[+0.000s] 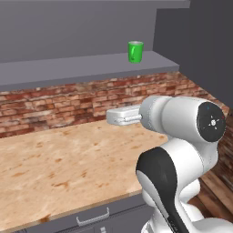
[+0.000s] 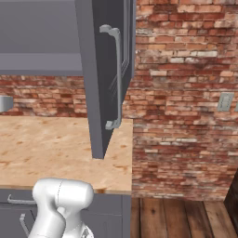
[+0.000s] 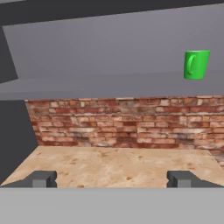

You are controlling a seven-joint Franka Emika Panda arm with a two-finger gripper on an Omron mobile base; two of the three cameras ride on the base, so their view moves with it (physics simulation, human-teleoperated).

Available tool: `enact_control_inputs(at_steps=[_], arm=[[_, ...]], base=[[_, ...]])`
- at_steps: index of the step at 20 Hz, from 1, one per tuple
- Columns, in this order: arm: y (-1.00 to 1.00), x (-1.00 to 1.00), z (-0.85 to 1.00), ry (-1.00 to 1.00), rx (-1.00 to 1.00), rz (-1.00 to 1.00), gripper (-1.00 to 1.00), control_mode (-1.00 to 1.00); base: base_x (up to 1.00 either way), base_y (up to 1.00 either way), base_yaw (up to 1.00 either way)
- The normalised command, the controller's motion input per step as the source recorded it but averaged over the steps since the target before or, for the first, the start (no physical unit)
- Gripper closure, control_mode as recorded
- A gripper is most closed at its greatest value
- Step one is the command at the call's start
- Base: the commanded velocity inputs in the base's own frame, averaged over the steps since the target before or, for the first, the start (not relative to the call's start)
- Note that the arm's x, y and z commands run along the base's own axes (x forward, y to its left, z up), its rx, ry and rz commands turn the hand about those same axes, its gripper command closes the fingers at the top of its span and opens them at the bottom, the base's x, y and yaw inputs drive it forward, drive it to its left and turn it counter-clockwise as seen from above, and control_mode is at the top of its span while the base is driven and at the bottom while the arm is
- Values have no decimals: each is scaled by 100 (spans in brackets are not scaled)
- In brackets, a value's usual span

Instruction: Open the cabinet directly in front. Then move the beer and the mug to the dining counter with the jar on it.

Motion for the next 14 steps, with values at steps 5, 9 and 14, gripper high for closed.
enact_control_inputs(at_steps=[5,9,14], arm=[[-2,7,16,7,3,-14,-100,-100],[-31,3,46,22,4,-34,-100,-100],[-55,0,18,23,0,-34,-100,-100]], base=[[2,0,0],[0,0,0],[0,0,0]])
